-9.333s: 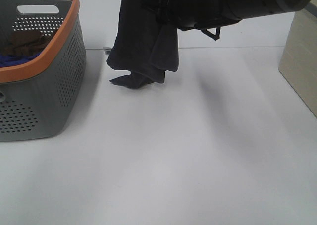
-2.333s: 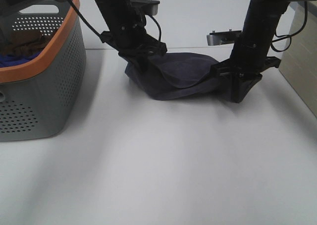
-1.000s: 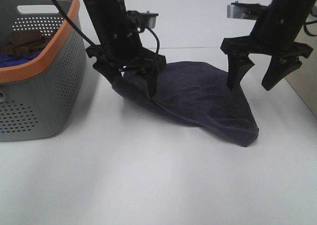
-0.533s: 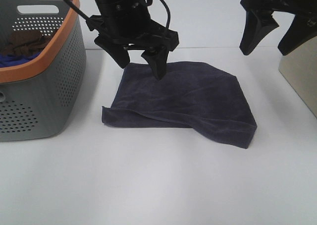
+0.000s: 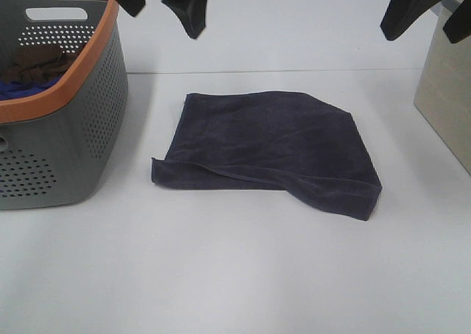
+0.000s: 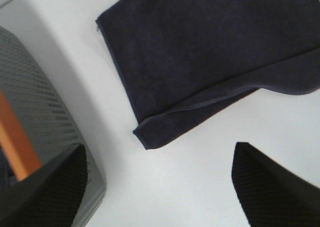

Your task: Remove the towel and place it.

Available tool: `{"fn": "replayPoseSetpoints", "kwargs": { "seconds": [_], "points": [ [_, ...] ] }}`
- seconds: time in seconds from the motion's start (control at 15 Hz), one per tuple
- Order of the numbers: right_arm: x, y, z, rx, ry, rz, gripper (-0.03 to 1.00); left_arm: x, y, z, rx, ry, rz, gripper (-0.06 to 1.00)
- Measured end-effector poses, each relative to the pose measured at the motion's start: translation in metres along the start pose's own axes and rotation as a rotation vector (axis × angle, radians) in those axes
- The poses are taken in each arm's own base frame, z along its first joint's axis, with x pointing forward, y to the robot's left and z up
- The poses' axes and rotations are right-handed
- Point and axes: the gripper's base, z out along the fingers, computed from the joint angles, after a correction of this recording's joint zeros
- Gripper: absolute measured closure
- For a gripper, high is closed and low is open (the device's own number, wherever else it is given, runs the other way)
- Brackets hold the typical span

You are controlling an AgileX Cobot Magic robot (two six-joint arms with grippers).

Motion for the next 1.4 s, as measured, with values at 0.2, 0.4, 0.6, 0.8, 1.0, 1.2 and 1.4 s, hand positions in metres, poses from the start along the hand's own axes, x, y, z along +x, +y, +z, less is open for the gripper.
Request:
{"fn": "replayPoseSetpoints", "kwargs": {
  "seconds": [0.2,0.4,0.6,0.8,1.0,1.2,1.4],
  "points": [
    [0.006,-0.032,-0.025,0.047,-0.076,0.139,0.28,0.016,0.057,-0.021,-0.022,-0.008,-0.154,0.19],
    [0.021,-0.065,-0.048,0.149,-0.138,0.239,0.28,0.065,0.115,-0.048,-0.115,0.026,-0.299,0.19],
    [0.057,-0.059,-0.055,0.163,-0.142,0.249,0.28,0.139,0.14,-0.072,-0.21,0.093,-0.435,0.19],
    [0.12,-0.045,-0.064,0.173,-0.183,0.225,0.28,0.22,0.135,-0.107,-0.29,0.056,-0.577,0.19],
    [0.178,-0.035,-0.066,0.198,-0.25,0.202,0.28,0.267,0.114,-0.128,-0.374,-0.035,-0.545,0.19],
    [0.227,-0.029,-0.063,0.236,-0.38,0.155,0.28,0.301,0.095,-0.14,-0.458,-0.166,-0.452,0.19],
    [0.259,-0.028,-0.045,0.249,-0.456,0.14,0.28,0.327,0.081,-0.126,-0.465,-0.275,-0.429,0.19]
  ]
}}
